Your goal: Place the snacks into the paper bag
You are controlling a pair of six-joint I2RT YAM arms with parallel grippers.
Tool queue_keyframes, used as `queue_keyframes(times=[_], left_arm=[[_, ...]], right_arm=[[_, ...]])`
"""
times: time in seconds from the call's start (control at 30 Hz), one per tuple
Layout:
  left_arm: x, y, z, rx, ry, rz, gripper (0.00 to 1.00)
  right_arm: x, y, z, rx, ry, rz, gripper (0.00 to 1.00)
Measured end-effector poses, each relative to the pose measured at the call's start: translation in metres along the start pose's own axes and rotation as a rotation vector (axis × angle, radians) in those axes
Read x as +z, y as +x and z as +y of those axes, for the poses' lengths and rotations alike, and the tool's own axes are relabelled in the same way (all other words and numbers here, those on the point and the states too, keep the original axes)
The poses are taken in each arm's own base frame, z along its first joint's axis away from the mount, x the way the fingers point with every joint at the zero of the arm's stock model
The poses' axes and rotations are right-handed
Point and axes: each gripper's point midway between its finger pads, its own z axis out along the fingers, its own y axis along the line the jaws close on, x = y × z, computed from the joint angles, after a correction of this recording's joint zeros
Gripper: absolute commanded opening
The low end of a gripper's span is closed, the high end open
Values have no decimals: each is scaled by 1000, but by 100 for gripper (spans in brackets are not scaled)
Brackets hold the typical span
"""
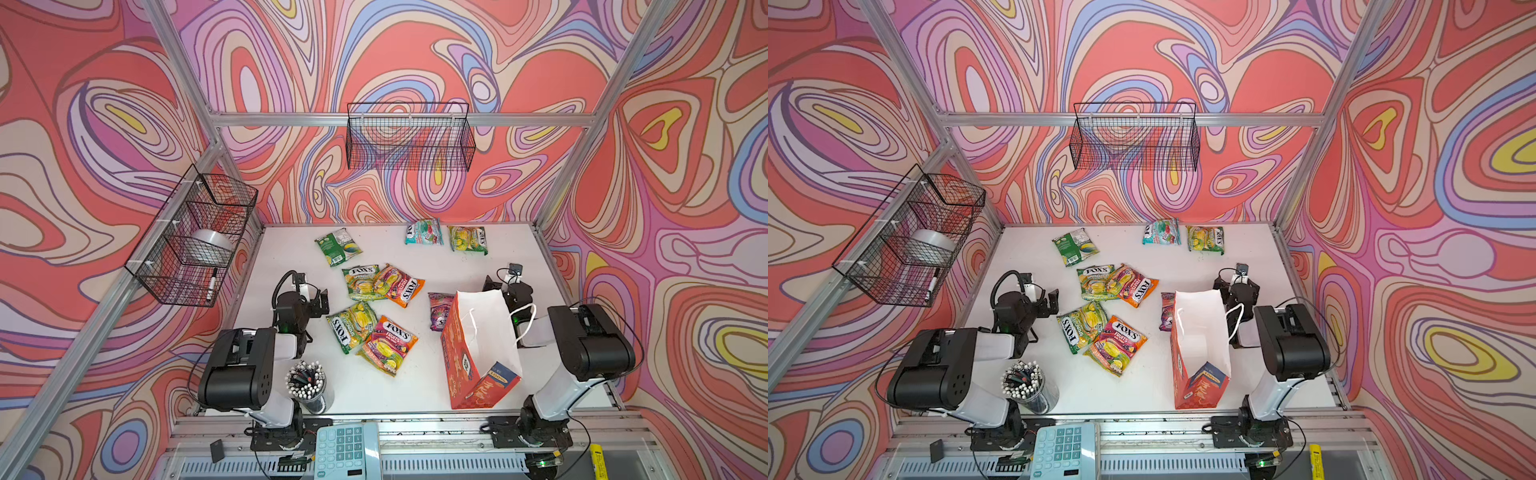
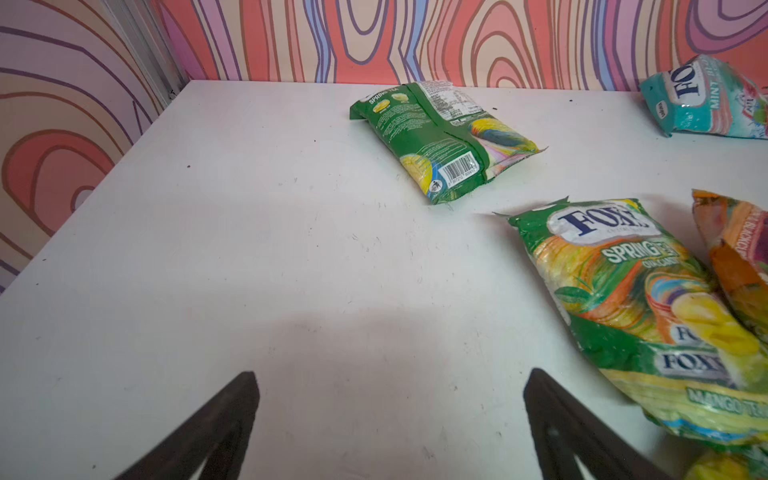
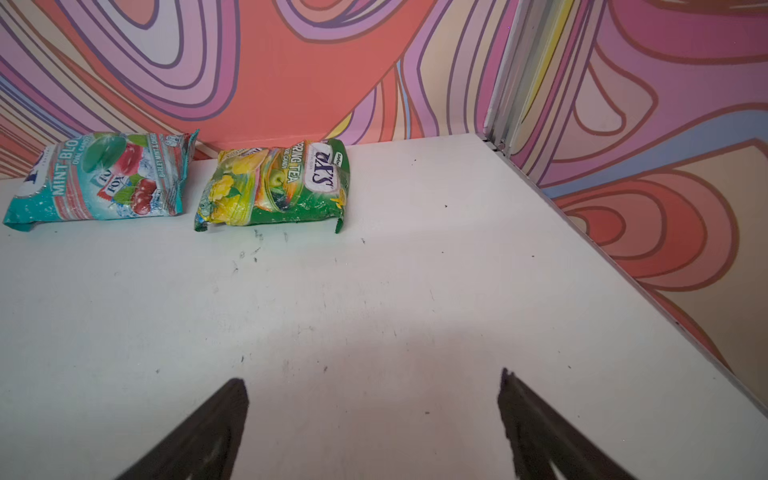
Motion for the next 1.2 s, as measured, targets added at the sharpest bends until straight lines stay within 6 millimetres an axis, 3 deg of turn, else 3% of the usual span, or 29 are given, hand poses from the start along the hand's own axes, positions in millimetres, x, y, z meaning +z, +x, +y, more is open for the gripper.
queue_keyframes(times=[1.07, 1.2], left_arm=[[0, 0, 0, 0, 0, 0, 100], [-1, -1, 7, -18, -45, -14, 100]], right_arm=[[0, 1, 9, -4, -57, 4, 98], [0, 1, 9, -4, -57, 4, 98]])
